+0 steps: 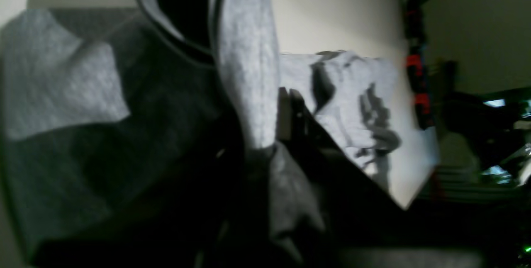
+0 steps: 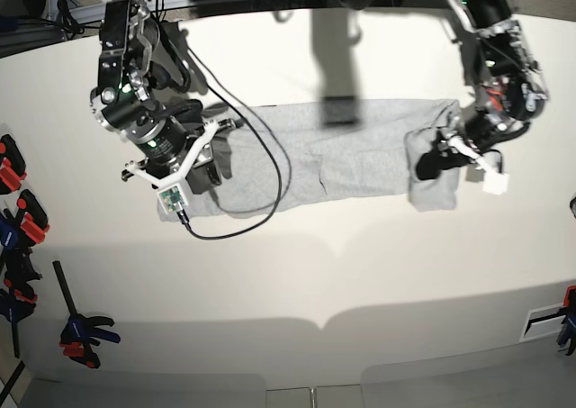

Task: Fold the T-shirt properly
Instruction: 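Grasp the end of the folded strip with the left gripper, then fold the strip end with the left gripper toward the right gripper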

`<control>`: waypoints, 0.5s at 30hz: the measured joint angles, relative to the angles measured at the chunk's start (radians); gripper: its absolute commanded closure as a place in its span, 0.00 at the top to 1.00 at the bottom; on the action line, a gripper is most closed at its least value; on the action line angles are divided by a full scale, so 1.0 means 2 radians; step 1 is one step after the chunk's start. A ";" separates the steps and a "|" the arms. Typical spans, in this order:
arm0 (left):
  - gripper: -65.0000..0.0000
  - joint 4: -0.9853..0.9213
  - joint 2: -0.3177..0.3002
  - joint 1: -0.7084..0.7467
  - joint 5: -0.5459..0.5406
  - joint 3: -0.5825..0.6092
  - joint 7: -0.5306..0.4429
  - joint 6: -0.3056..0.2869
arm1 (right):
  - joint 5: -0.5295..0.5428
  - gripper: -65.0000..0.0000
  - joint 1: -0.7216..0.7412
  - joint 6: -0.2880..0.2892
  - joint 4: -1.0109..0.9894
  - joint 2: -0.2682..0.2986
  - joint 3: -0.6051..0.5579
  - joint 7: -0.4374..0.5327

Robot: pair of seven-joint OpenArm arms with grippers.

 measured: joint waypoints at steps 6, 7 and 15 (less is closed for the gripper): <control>0.00 0.000 0.027 0.003 0.000 0.000 0.022 0.000 | 0.000 0.30 0.000 0.000 0.000 0.000 0.000 -0.001; 0.00 0.000 0.026 0.002 0.000 0.000 0.022 0.000 | 0.000 0.30 0.000 0.000 0.000 0.000 0.000 -0.002; 0.00 0.000 0.025 0.002 0.000 -0.002 0.022 0.000 | 0.000 0.30 0.000 0.000 0.000 0.000 0.000 -0.002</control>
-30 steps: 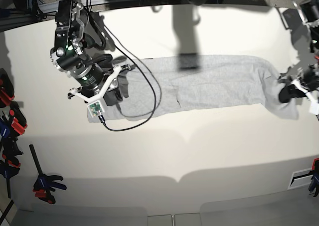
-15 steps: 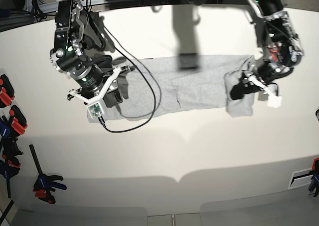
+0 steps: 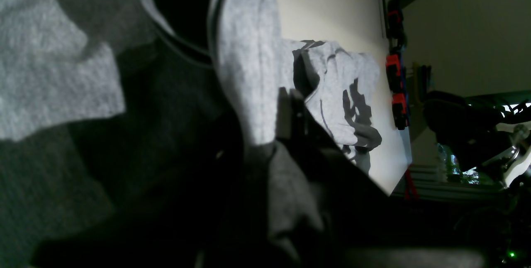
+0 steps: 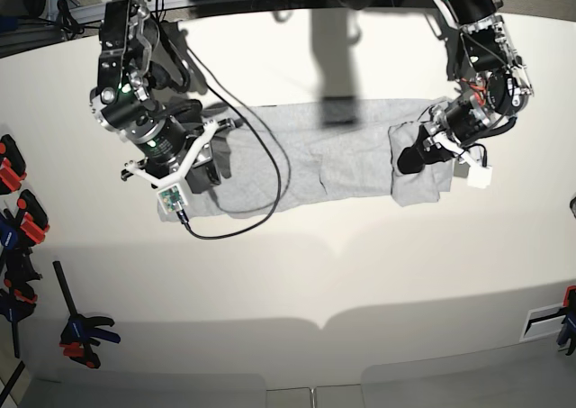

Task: Fold the T-shirt properly
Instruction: 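Fold the strip end with the left gripper toward the right gripper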

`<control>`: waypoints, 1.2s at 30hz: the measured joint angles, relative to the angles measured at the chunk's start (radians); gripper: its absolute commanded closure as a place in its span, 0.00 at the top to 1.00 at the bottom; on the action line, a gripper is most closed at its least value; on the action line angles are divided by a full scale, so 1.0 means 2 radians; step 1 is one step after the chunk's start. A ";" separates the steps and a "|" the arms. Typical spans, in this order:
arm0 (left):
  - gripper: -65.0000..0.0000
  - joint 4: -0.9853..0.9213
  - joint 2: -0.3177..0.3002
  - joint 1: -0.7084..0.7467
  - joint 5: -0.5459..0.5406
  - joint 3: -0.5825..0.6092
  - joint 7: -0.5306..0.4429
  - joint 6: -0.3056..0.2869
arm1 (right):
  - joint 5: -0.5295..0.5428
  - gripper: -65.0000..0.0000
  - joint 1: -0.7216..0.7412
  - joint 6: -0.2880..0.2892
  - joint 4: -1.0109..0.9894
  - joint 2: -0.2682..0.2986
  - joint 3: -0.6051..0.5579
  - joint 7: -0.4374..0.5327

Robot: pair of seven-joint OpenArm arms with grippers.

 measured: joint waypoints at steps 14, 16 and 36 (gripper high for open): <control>0.00 0.000 0.013 0.000 -0.028 0.000 0.011 -0.006 | 0.000 0.30 0.003 0.000 0.000 0.000 0.000 0.062; 0.00 0.000 0.024 0.000 -0.028 0.000 0.011 -0.006 | 0.000 0.30 0.003 0.000 0.000 0.000 0.000 0.062; 0.48 0.000 0.034 0.000 -0.174 0.000 0.028 -0.018 | 0.000 0.30 0.003 0.000 0.000 0.000 0.000 0.063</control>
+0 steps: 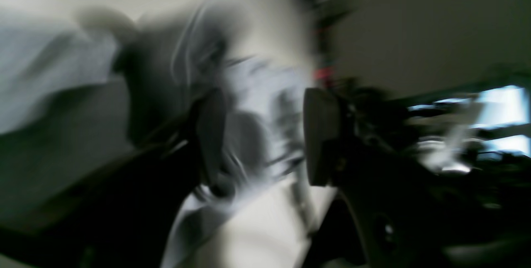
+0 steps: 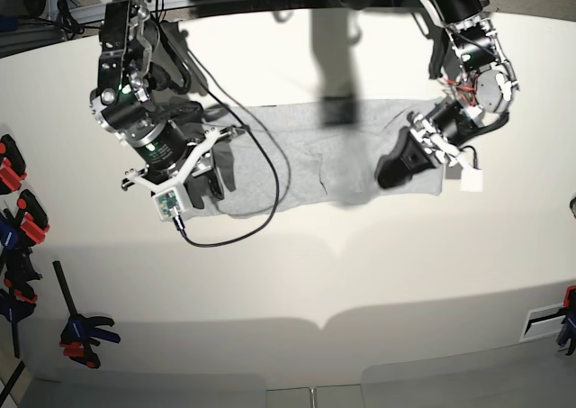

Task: Fold the T-shirt properly
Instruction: 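Fold the strip end with the left gripper toward the right gripper, then grasp the other strip end with the right gripper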

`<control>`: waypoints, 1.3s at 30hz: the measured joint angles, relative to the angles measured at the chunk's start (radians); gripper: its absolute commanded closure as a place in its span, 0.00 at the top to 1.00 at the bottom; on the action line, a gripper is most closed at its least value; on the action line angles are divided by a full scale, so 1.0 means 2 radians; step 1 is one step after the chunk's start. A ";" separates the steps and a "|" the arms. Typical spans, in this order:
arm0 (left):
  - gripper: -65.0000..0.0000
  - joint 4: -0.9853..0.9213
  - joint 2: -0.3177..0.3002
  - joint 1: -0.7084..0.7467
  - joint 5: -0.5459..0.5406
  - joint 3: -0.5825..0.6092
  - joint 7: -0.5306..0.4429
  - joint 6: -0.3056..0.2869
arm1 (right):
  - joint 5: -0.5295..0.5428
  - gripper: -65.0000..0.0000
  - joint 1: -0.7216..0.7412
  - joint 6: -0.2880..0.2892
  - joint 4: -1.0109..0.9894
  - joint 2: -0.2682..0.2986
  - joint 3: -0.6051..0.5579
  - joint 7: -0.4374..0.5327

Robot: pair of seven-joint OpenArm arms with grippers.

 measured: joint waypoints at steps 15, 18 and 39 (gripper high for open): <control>0.48 0.001 -0.035 -0.001 -0.032 0.000 0.048 -0.040 | -0.028 0.54 0.014 0.002 0.000 0.000 0.076 0.010; 0.48 0.001 -0.034 -0.001 -0.033 0.000 0.048 -0.040 | -0.026 0.54 0.016 0.002 0.000 0.000 0.112 0.011; 0.48 0.001 -0.034 -0.001 -0.033 0.000 0.048 -0.040 | 0.102 0.54 -0.030 -0.022 -0.099 -0.038 0.290 -0.143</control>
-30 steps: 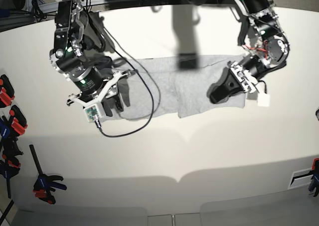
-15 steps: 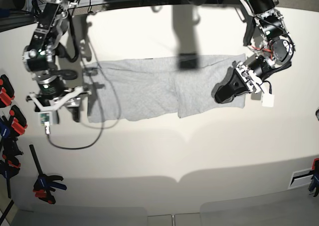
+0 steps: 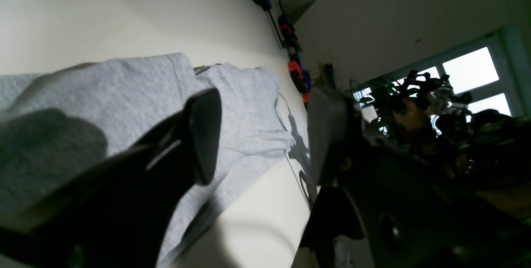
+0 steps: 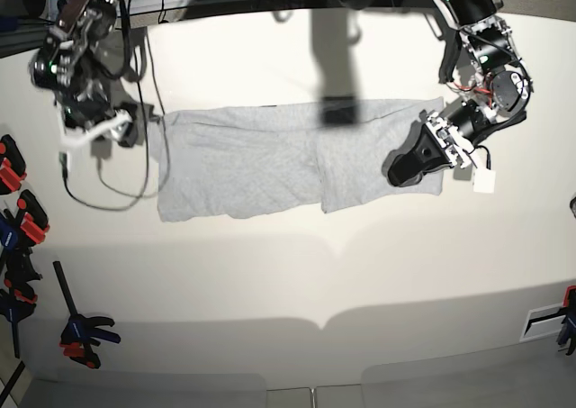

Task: Fold the T-shirt properly
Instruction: 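Grasp the other strip end with the right gripper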

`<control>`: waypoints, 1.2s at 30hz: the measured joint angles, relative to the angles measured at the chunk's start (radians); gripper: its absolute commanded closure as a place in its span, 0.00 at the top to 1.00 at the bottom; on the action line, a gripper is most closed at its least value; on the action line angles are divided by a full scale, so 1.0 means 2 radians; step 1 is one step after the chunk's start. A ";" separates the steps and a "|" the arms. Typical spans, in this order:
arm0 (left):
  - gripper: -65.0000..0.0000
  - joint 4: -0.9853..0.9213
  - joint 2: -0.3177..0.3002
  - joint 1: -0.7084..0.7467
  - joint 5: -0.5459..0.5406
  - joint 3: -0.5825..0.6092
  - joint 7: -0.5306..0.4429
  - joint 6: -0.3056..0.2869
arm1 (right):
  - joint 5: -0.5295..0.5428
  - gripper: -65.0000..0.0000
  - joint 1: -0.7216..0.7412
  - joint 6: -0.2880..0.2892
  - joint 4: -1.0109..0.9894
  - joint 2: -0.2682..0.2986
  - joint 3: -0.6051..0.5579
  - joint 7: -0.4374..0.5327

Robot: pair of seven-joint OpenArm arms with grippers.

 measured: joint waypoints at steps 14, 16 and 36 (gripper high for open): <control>0.48 0.000 -0.016 0.000 0.000 0.000 0.000 0.000 | 0.063 0.54 0.015 0.034 -0.160 -0.035 0.028 0.098; 0.48 0.000 -0.018 0.000 0.000 0.000 0.000 0.000 | 0.088 0.54 0.025 0.038 -0.186 -0.034 0.027 0.096; 0.48 0.000 -0.029 0.000 0.000 0.000 0.000 0.000 | 0.117 0.54 0.089 0.072 -0.214 -0.078 -0.032 0.019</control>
